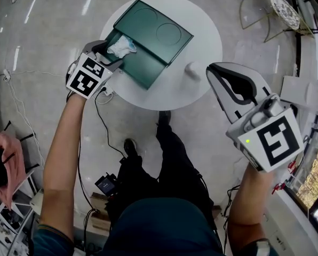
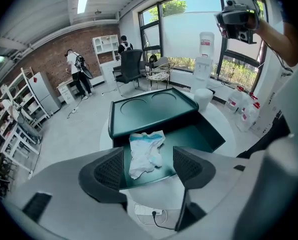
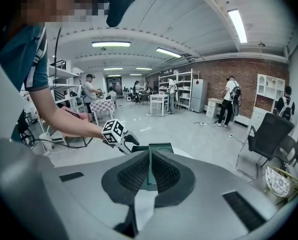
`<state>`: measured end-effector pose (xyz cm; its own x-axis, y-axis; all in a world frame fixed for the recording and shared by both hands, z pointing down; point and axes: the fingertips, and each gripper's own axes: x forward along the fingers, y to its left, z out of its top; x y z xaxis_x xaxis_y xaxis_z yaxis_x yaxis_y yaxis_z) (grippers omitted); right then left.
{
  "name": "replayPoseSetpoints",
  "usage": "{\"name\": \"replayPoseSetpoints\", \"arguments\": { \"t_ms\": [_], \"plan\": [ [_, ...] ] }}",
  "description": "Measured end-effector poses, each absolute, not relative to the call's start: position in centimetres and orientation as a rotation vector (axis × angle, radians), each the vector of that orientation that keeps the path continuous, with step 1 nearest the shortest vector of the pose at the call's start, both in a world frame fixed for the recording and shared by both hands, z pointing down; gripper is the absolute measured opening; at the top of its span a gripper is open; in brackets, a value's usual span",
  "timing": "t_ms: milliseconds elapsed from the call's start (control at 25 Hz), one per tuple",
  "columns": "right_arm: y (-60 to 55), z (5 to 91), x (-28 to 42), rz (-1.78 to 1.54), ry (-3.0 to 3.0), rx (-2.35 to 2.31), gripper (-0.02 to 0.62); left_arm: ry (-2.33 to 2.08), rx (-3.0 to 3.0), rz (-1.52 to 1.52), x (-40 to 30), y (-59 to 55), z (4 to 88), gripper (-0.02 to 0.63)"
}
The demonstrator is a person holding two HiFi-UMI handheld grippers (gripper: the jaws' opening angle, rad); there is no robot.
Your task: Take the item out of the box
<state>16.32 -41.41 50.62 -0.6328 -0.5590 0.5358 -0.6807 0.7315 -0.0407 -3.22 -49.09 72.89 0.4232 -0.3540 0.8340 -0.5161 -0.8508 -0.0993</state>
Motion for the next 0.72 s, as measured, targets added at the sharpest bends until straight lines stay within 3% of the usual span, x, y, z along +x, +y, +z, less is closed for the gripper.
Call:
{"name": "replayPoseSetpoints", "arguments": {
  "t_ms": [560, 720],
  "plan": [
    [-42.7, 53.1, 17.4, 0.375, -2.414, 0.948, 0.040, -0.685, 2.445, 1.532, -2.4, -50.9, 78.2, 0.310],
    [-42.9, 53.6, 18.0, 0.376, -2.404, 0.959, 0.040, -0.659, 2.394, 1.580, -2.4, -50.9, 79.4, 0.267]
  ]
}}
